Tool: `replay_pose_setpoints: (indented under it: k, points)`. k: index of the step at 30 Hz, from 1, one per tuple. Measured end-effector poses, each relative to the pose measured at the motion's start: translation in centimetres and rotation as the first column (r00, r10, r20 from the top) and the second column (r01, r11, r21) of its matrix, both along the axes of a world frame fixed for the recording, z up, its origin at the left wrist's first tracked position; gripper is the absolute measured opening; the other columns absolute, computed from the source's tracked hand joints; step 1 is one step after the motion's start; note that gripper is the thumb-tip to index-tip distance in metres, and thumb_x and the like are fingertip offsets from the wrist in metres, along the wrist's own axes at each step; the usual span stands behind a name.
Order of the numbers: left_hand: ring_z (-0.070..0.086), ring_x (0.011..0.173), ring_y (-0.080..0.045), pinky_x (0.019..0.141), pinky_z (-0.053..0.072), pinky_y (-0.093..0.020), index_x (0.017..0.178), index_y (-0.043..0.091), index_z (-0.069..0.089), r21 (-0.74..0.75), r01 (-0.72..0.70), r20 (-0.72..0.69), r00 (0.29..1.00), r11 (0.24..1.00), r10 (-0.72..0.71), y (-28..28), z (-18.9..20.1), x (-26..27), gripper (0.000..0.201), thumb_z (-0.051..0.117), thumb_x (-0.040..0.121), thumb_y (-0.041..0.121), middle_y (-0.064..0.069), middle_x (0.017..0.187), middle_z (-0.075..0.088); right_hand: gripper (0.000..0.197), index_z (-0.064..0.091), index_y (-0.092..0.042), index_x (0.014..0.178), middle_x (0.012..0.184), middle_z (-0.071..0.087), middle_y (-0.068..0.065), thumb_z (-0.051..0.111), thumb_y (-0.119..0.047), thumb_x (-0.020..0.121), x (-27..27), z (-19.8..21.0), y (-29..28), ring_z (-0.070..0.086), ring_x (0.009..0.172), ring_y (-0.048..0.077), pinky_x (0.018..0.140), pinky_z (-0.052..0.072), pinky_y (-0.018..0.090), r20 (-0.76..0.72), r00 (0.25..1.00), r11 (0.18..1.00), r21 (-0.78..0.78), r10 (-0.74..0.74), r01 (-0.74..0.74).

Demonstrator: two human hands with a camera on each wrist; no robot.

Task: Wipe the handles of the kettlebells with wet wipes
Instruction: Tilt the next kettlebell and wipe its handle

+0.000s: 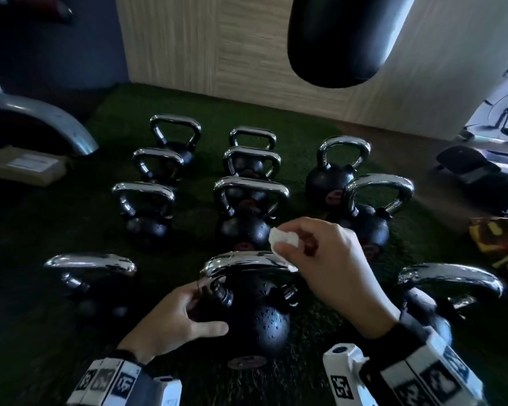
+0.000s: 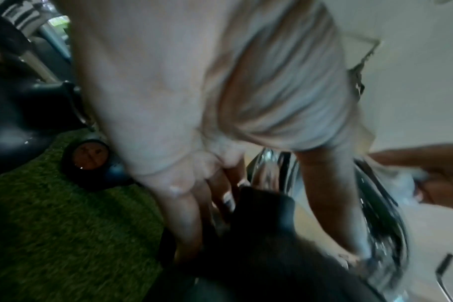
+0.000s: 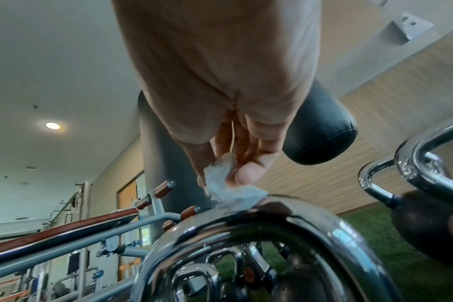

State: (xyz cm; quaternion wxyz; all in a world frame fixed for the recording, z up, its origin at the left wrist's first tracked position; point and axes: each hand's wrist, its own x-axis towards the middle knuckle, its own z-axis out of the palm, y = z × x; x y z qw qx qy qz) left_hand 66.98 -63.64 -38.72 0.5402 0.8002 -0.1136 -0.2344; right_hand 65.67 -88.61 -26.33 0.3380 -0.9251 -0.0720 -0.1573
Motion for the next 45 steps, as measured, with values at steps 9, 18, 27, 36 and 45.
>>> replay_pose_setpoints:
  k: [9, 18, 27, 36, 45]
  points:
    - [0.062, 0.111, 0.007, 0.103, 0.05, -0.026, 0.114, 0.068, 0.055, 0.185, -0.148, 0.113, 0.985, 0.971, 0.129, -1.5, -1.0, 0.1, 0.078, 0.095, 0.047, 0.065, 0.033, 0.116, 0.068, 0.01, 0.078, -0.011, 0.083, 0.08, 0.057, -0.005, 0.075, -0.017, 0.091, 0.8, -2.6, 3.1, 0.058, 0.07, 0.008, 0.065, 0.049, 0.026, 0.176, 0.983, 0.999, -0.001, 0.054, -0.054]
    - [0.058, 0.109, 0.011, 0.094, 0.044, -0.018, 0.112, 0.06, 0.062, 0.176, -0.18, 0.11, 0.981, 0.968, 0.162, -1.5, -1.6, 0.4, 0.077, 0.097, 0.043, 0.064, 0.037, 0.11, 0.067, 0.011, 0.08, -0.017, 0.097, 0.083, 0.049, -0.006, 0.07, -0.013, 0.096, -0.6, -3.5, 1.1, 0.051, 0.065, 0.005, 0.061, 0.045, 0.017, 0.223, 0.975, 1.0, -0.026, 0.006, 0.0]
    - [0.055, 0.108, 0.014, 0.088, 0.041, -0.014, 0.109, 0.052, 0.07, 0.188, -0.187, 0.075, 0.982, 0.964, 0.176, -1.5, -2.0, 1.1, 0.079, 0.1, 0.037, 0.061, 0.033, 0.111, 0.068, 0.009, 0.083, -0.028, 0.093, 0.076, 0.068, -0.007, 0.076, -0.022, 0.092, -2.1, -7.8, -4.0, 0.064, 0.069, 0.006, 0.066, 0.052, 0.022, 0.06, 0.954, 0.932, 0.242, -0.293, 0.271]
    - [0.066, 0.106, 0.007, 0.094, 0.05, -0.022, 0.115, 0.049, 0.071, 0.168, -0.217, 0.066, 0.976, 0.962, 0.209, -1.7, -1.7, 1.1, 0.088, 0.102, 0.034, 0.057, 0.027, 0.108, 0.074, 0.019, 0.082, -0.006, 0.09, 0.083, 0.069, 0.018, 0.065, -0.005, 0.097, -2.2, -10.0, -4.0, 0.06, 0.072, 0.02, 0.063, 0.052, 0.028, -0.363, 0.931, 0.355, 0.865, -0.041, 0.353]
    - [0.067, 0.076, 0.006, 0.066, 0.055, -0.017, 0.098, 0.042, 0.07, 0.52, -0.229, 0.143, 0.973, 0.823, 0.181, -3.1, 1.1, -3.7, 0.037, 0.073, 0.077, 0.072, 0.024, 0.083, 0.072, 0.011, 0.081, -0.007, 0.096, 0.084, 0.075, 0.015, 0.071, -0.008, 0.091, -2.2, -11.8, -5.8, 0.063, 0.072, 0.019, 0.062, 0.052, 0.029, -0.594, 0.803, 0.557, 0.683, 0.048, 0.472]
